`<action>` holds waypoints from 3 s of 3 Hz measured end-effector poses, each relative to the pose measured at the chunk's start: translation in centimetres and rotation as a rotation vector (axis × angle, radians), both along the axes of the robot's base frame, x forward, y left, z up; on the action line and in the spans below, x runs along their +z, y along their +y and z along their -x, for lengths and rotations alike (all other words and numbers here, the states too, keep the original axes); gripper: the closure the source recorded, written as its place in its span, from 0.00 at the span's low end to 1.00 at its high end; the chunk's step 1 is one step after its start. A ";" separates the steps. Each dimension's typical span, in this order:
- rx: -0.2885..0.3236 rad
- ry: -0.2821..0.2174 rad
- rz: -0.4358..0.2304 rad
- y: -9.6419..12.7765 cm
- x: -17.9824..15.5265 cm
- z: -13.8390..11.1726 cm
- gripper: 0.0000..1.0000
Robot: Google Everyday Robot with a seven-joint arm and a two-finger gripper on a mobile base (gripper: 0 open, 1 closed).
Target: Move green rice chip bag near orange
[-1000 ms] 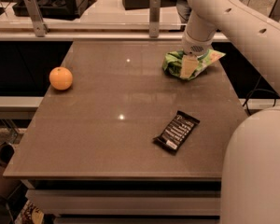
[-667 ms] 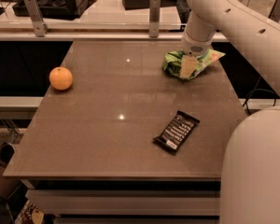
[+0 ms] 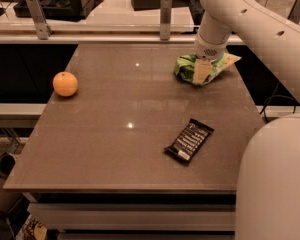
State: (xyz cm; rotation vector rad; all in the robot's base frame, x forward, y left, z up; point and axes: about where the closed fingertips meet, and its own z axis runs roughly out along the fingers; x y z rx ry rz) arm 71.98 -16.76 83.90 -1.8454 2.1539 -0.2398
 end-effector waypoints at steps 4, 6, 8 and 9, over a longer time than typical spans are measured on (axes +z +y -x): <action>0.077 -0.135 -0.010 3.3 8.5 5.5 1.00; 0.275 -0.114 -0.094 9.0 8.7 7.9 1.00; 0.441 -0.066 -0.128 16.0 6.6 12.3 1.00; 0.525 -0.059 -0.098 20.4 6.2 14.7 1.00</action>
Offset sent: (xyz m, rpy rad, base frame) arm -0.0527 0.0263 0.0939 0.0090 -0.1362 0.0540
